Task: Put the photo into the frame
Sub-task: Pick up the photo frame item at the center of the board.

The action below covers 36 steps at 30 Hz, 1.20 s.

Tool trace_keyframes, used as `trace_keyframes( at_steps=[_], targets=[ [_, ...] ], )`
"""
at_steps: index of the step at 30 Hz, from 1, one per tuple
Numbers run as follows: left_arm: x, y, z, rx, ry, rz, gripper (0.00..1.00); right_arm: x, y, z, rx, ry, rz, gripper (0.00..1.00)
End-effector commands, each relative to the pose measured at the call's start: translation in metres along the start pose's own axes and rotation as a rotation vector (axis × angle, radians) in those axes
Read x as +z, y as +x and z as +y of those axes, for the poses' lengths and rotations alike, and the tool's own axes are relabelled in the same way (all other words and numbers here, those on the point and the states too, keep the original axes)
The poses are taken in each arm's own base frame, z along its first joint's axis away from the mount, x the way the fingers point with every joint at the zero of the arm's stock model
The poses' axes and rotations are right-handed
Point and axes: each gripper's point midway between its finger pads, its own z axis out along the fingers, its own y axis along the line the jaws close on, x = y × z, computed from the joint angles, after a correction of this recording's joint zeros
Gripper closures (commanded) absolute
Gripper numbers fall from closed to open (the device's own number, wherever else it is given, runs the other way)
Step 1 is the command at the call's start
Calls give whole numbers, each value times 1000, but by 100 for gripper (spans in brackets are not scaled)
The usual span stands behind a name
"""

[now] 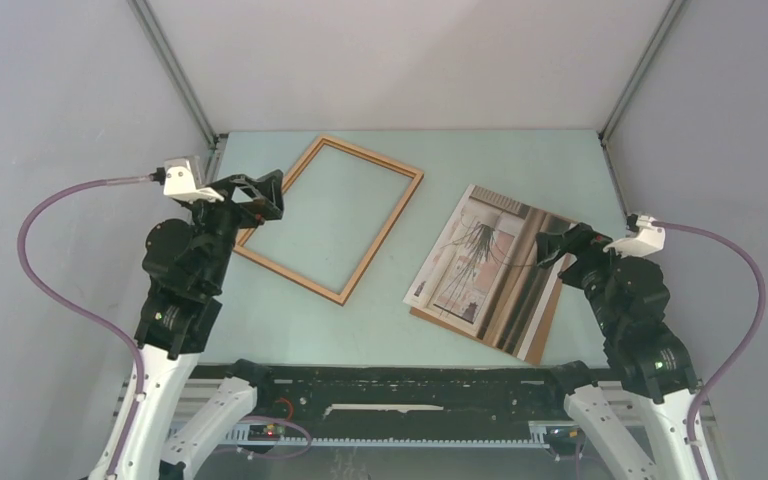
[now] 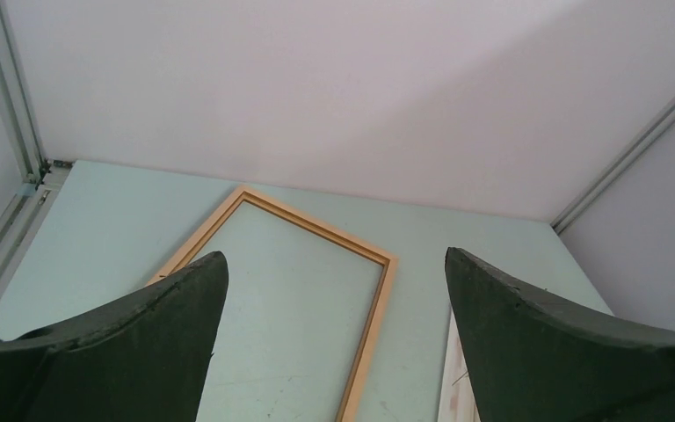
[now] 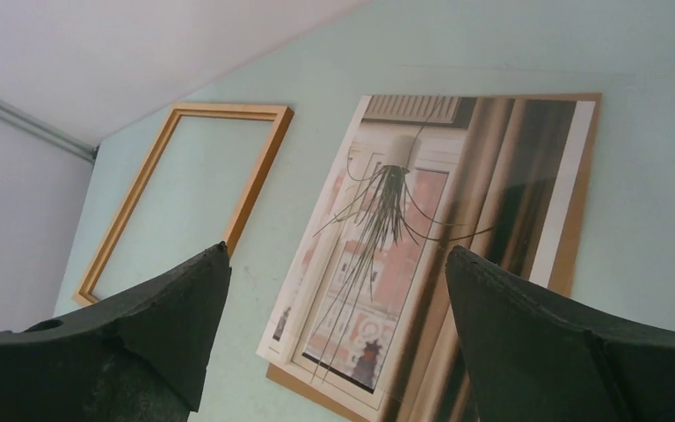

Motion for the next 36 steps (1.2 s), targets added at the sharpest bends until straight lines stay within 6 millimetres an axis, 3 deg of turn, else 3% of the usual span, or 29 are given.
trace_keyframes(
  at_steps=[1,6,15,21,25,30,36],
  targets=[
    [9,2,3,42,-3,-9,0,9,-4,-8,29,55,-31,1],
    [13,7,-1,52,18,12,0,26,18,-15,-39,89,66,0],
    [23,21,-13,49,87,67,0,79,52,-28,-38,134,145,0],
    [31,41,-37,-3,208,141,0,127,54,-47,226,97,148,0],
    [48,74,-50,-48,280,256,0,157,47,-67,366,135,105,0],
    [66,132,-74,-91,375,450,0,194,39,-88,515,115,75,0],
    [74,199,-99,-48,354,589,0,215,31,-124,498,115,94,0]
  ],
)
